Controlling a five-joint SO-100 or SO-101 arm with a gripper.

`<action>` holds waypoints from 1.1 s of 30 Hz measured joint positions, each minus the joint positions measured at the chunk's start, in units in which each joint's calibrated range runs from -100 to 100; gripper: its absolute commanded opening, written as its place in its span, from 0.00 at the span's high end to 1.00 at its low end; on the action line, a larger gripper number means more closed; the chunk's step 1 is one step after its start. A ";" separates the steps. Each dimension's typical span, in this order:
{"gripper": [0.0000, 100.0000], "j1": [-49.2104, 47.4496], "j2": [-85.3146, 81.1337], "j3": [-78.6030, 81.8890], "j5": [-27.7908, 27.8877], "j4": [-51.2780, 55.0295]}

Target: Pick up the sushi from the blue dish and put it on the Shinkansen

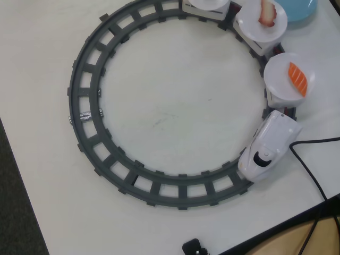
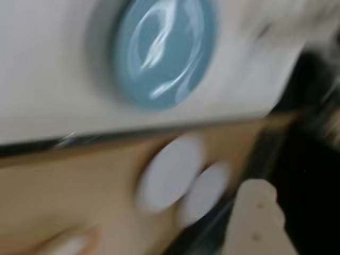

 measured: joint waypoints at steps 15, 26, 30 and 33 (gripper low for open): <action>0.74 11.97 -37.22 56.82 -1.41 -15.57; 0.74 10.08 -47.75 63.21 -1.46 -11.02; 0.74 10.56 -47.75 63.21 -1.46 -11.02; 0.74 10.48 -47.75 63.21 -1.46 -11.02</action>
